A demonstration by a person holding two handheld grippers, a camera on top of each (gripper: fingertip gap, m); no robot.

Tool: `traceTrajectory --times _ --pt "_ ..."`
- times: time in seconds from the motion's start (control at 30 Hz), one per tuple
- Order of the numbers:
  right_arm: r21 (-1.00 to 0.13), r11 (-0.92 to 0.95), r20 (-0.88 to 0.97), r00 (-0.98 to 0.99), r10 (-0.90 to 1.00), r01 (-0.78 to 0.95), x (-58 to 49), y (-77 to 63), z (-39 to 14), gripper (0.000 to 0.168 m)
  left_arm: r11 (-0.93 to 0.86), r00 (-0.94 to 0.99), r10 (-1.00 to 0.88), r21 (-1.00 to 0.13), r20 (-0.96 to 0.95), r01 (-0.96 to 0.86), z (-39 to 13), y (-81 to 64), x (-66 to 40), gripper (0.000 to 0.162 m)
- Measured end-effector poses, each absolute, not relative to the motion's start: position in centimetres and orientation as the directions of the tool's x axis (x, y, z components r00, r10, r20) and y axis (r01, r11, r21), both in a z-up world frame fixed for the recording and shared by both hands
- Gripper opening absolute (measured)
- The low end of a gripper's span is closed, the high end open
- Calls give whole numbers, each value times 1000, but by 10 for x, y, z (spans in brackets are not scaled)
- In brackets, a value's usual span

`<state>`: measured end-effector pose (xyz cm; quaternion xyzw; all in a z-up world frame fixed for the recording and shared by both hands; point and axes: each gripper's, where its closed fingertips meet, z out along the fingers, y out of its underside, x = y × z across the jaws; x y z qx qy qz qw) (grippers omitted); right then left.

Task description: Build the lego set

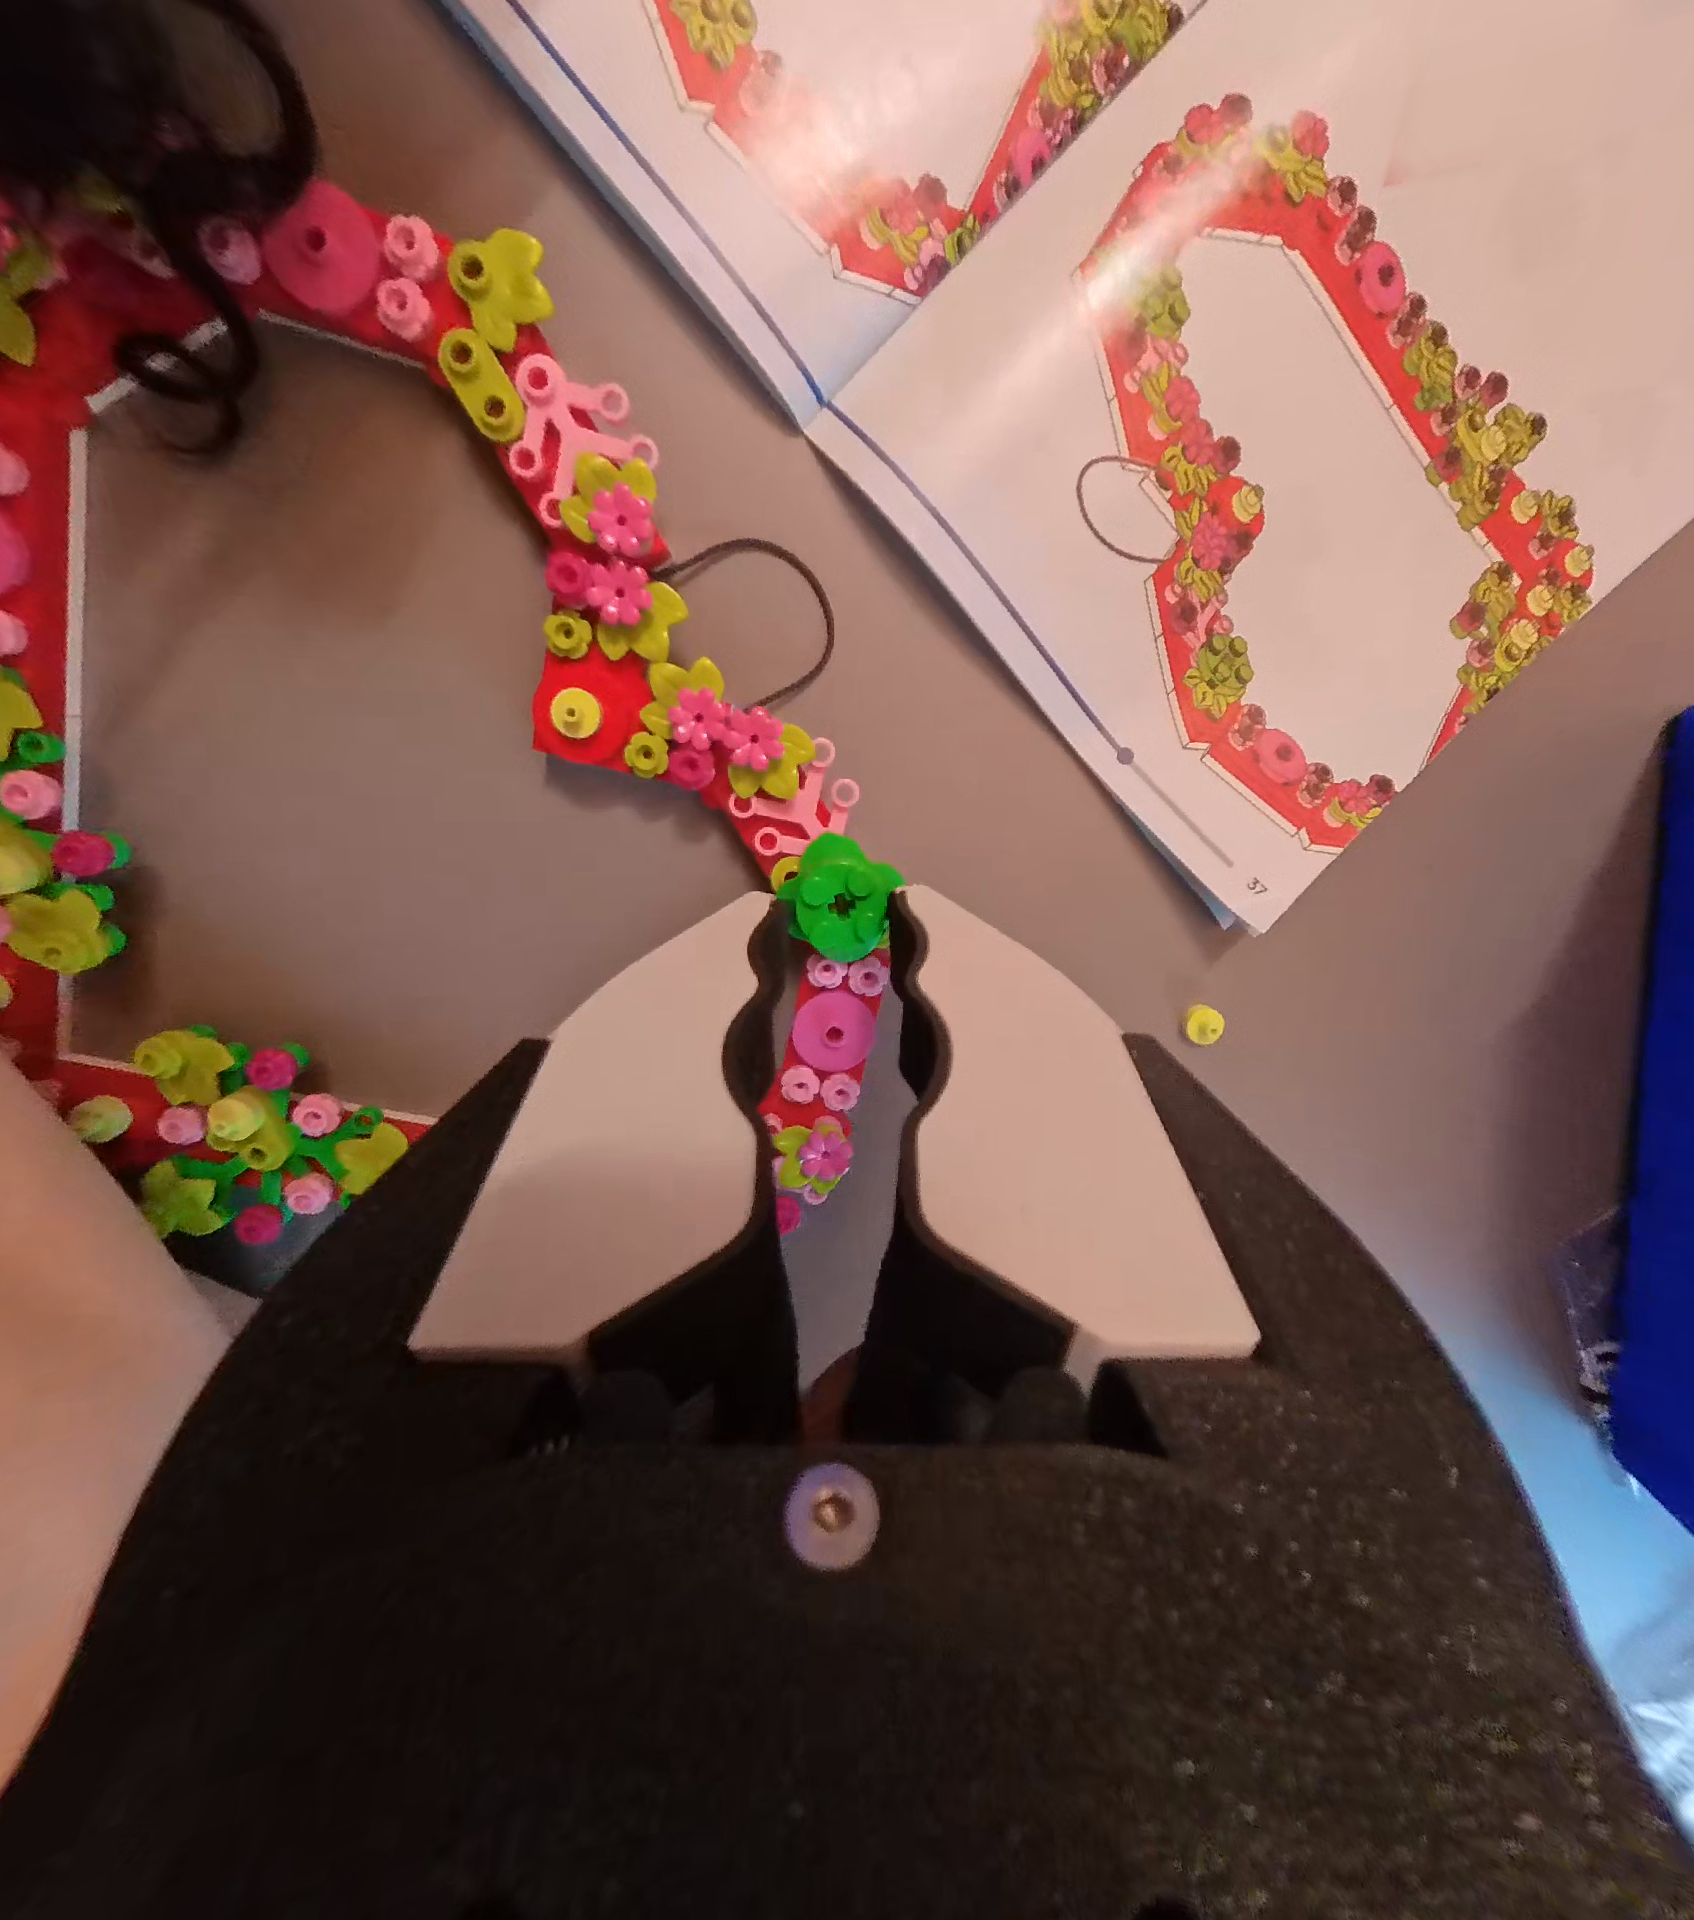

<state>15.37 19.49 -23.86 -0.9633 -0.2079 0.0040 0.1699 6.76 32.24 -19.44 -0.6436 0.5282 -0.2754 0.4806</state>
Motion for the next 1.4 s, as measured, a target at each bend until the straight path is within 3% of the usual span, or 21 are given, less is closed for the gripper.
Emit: traceTrajectory --times 0.2,0.5,1.07,1.2,1.4 --pt "-400 -813 65 898 436 423 152 196 -233 29 18 298 -943 -916 -150 -402 -192 323 67 8" --pt "-450 -755 -3 845 535 477 150 198 -232 19 28 294 -942 -911 -162 -412 -193 322 67 8" --pt "-386 -763 88 844 530 519 151 198 -236 17 45 282 -941 -896 -186 -441 -199 323 69 9" --pt "-433 -747 69 845 530 504 150 198 -235 16 49 284 -940 -898 -189 -436 -198 322 68 8" --pt "-512 -788 -12 914 405 342 162 200 -221 14 46 298 -937 -907 -185 -419 -194 324 67 9"
